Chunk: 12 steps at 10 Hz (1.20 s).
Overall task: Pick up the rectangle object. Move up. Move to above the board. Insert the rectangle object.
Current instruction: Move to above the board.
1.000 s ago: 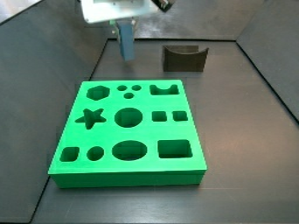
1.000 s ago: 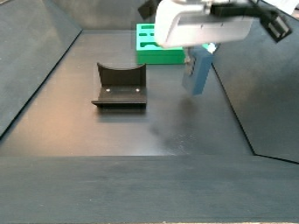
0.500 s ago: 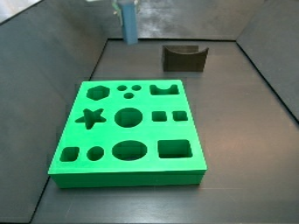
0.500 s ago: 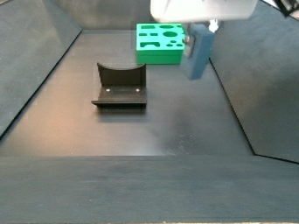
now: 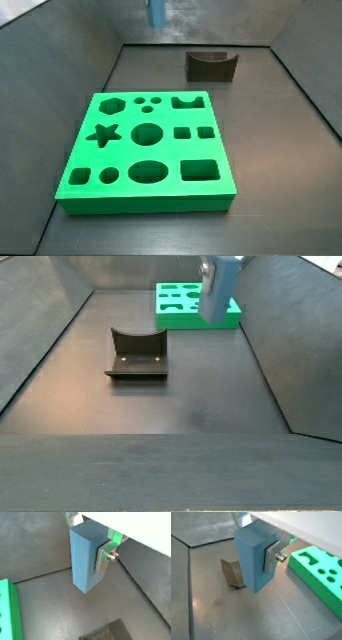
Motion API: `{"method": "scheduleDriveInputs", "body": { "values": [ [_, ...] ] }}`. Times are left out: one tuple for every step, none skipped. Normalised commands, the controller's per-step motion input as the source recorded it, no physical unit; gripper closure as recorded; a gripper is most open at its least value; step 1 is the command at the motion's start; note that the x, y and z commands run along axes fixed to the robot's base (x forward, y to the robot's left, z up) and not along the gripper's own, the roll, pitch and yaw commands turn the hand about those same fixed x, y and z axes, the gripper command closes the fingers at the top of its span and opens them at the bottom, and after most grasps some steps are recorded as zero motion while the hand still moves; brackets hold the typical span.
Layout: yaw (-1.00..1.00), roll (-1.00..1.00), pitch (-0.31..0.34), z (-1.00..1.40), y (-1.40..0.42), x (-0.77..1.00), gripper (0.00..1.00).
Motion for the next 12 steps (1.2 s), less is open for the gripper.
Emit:
{"method": "scheduleDriveInputs", "body": {
  "values": [
    [0.01, 0.02, 0.082, 1.00, 0.03, 0.16, 1.00],
    [0.01, 0.03, 0.085, 1.00, 0.03, 0.14, 1.00],
    [0.01, 0.04, 0.085, 1.00, 0.03, 0.12, 1.00],
    [0.01, 0.05, 0.085, 1.00, 0.02, 0.10, 1.00],
    [0.01, 0.06, 0.083, 0.98, 0.02, 0.08, 1.00],
    [0.01, 0.06, 0.081, 0.82, 0.02, 0.05, 1.00],
    [0.02, 0.07, 0.082, 0.66, 0.01, 0.03, 1.00],
    [0.02, 0.07, 0.081, 0.50, 0.01, 0.02, 1.00],
    [0.02, 0.08, 0.082, 0.29, 0.00, 0.01, 1.00],
    [-1.00, 0.06, 0.301, 0.14, -1.00, 0.04, 1.00],
    [-1.00, 0.07, 0.297, 0.12, -1.00, 0.04, 1.00],
    [-1.00, 0.07, 0.321, 0.13, -1.00, 0.05, 1.00]
  ]
}}
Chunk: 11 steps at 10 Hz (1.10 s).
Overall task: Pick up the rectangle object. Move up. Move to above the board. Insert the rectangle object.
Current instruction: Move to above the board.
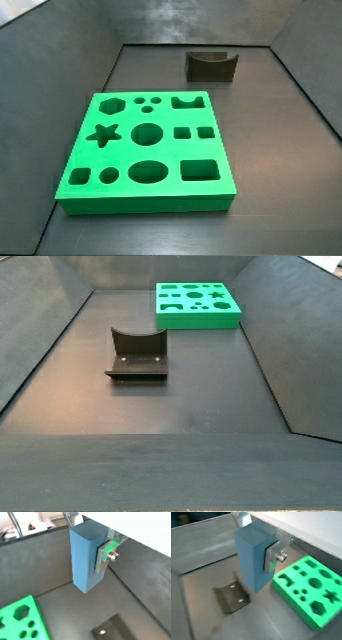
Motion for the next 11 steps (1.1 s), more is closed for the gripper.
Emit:
{"method": "scheduleDriveInputs", "body": {
  "values": [
    [-1.00, 0.03, 0.364, 0.13, -1.00, 0.05, 1.00],
    [-0.88, 0.02, 0.344, 0.13, -1.00, 0.06, 1.00],
    [-0.43, -0.02, 0.258, 0.14, -1.00, 0.08, 1.00],
    [-0.29, -0.03, 0.225, 0.14, -1.00, 0.08, 1.00],
    [-0.12, -0.03, 0.174, 0.14, -1.00, 0.09, 1.00],
    [-0.07, -0.02, 0.148, 0.14, -1.00, 0.10, 1.00],
    [-0.03, -0.02, 0.124, 0.15, -1.00, 0.12, 1.00],
    [-0.01, -0.02, 0.123, 0.15, -1.00, 0.13, 1.00],
    [-0.01, 0.01, 0.128, 0.12, -0.72, 0.13, 1.00],
    [-0.01, 0.00, 0.123, 0.10, -0.54, 0.12, 1.00],
    [0.00, 0.00, 0.110, 0.05, -0.23, 0.07, 1.00]
  ]
}}
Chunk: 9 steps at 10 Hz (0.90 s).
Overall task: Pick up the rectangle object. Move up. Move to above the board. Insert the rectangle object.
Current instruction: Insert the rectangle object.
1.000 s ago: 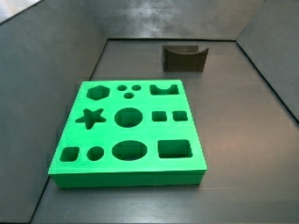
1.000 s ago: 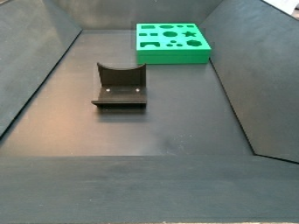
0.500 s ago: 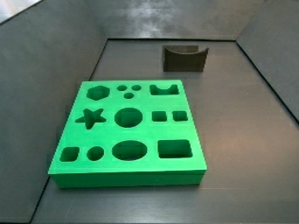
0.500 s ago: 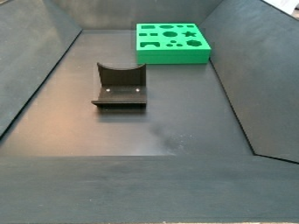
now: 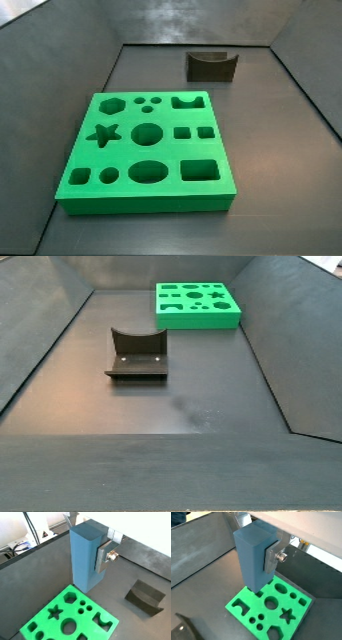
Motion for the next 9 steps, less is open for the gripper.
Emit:
{"method": "scheduleDriveInputs", "body": {
  "values": [
    [0.00, 0.00, 0.000, 0.00, -0.05, 0.00, 1.00],
    [-0.47, 0.00, -0.044, -0.08, -0.12, 0.02, 1.00],
    [-1.00, -0.05, -0.113, -0.17, 0.00, 0.00, 1.00],
    [-1.00, -0.02, -0.067, -0.21, 0.00, 0.00, 1.00],
    [-1.00, -0.01, -0.050, -0.22, 0.00, 0.00, 1.00],
    [-1.00, -0.01, -0.050, -0.23, 0.00, 0.00, 1.00],
    [-1.00, -0.01, -0.049, -0.23, 0.00, 0.00, 1.00],
    [-1.00, -0.01, -0.040, -0.24, 0.00, 0.00, 1.00],
    [-1.00, -0.01, -0.037, -0.24, 0.00, 0.00, 1.00]
  ]
}}
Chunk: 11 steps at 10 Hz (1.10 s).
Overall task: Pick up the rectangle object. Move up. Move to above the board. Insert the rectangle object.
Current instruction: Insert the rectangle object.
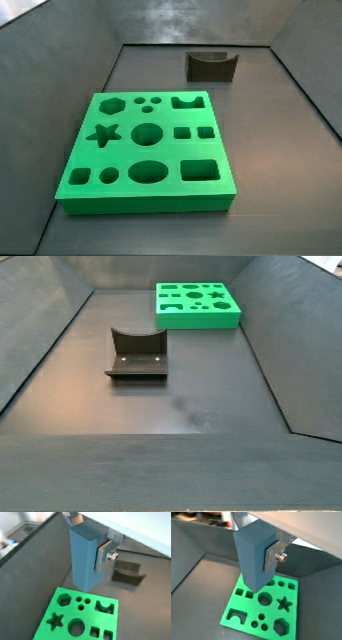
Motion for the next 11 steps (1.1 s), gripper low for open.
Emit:
{"method": "scheduleDriveInputs", "body": {
  "values": [
    [-1.00, 0.00, -0.039, -0.24, 0.00, 0.00, 1.00],
    [-1.00, 0.00, -0.036, -0.25, 0.00, 0.00, 1.00],
    [-1.00, 0.00, -0.021, -0.27, 0.00, 0.00, 1.00],
    [-1.00, 0.00, -0.020, -0.28, 0.00, 0.00, 1.00],
    [-1.00, 0.00, -0.017, -0.28, 0.00, 0.00, 1.00],
    [-1.00, 0.00, -0.016, -0.29, 0.00, 0.00, 1.00],
    [-1.00, 0.00, -0.016, -0.30, 0.00, 0.00, 1.00],
    [-1.00, 0.00, -0.017, -0.30, 0.00, 0.00, 1.00],
    [-1.00, 0.00, -0.019, -0.30, 0.00, 0.00, 1.00],
    [-1.00, 0.00, -0.016, -0.30, 0.00, 0.00, 1.00],
    [-1.00, 0.00, -0.016, -0.31, 0.00, 0.00, 1.00]
  ]
}}
